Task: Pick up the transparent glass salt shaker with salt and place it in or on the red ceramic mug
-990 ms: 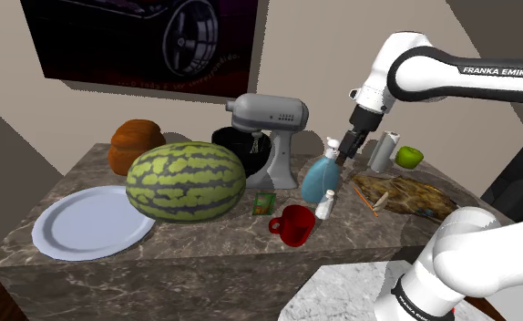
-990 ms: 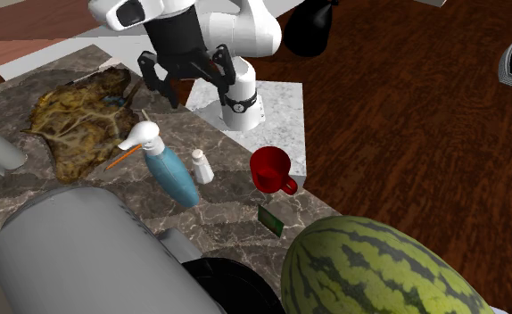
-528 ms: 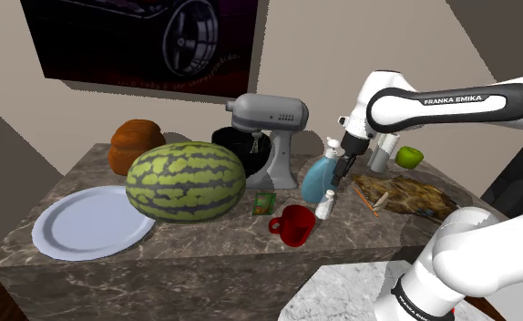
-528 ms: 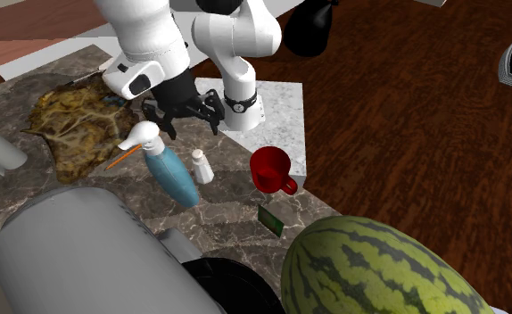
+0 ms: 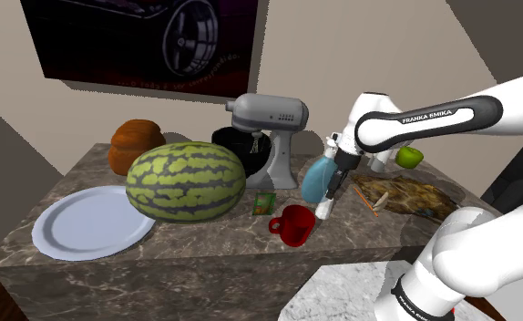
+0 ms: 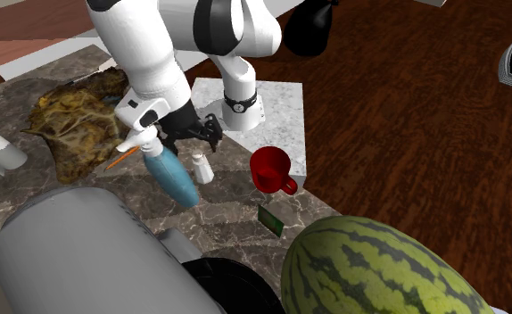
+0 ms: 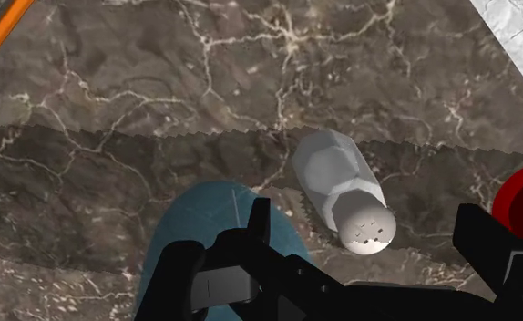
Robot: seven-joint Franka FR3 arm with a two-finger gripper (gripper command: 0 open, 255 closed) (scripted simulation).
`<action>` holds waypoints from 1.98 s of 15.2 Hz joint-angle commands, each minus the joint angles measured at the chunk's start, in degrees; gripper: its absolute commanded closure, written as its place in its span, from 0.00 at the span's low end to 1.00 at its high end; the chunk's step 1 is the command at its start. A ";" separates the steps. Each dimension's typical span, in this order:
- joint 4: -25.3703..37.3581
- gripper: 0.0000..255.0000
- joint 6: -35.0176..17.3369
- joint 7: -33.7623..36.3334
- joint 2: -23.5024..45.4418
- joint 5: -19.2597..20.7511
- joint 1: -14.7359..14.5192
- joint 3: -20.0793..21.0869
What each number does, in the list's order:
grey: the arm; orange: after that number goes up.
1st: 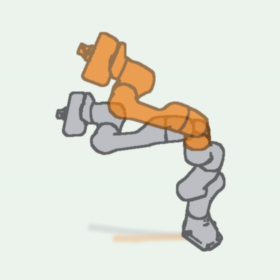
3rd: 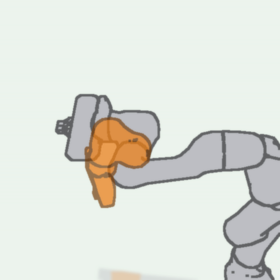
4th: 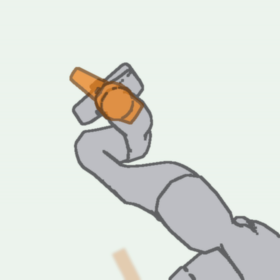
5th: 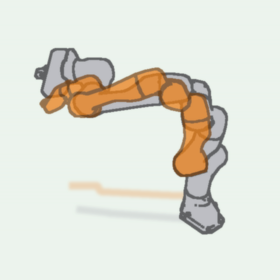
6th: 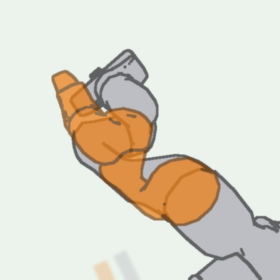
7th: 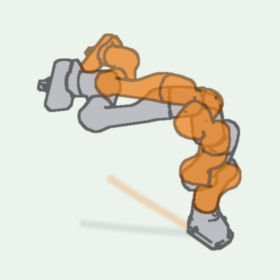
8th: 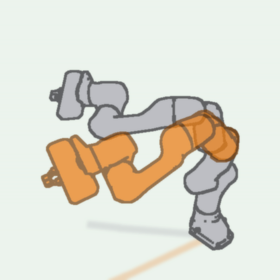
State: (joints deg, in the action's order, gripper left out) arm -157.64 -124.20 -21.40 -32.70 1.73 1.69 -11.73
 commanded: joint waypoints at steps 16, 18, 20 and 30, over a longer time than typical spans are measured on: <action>-1.17 1.00 -2.12 -0.47 1.30 0.05 -0.07 -0.47; -1.15 1.00 -2.01 -0.59 1.20 0.12 0.02 -0.56; -1.54 1.00 -2.40 -0.17 1.19 -0.06 -0.21 -0.24; 3.57 1.00 7.09 0.72 -3.23 -0.03 -0.02 0.74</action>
State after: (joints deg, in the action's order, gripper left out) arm -154.66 -118.15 -20.81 -35.50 1.72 1.68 -11.11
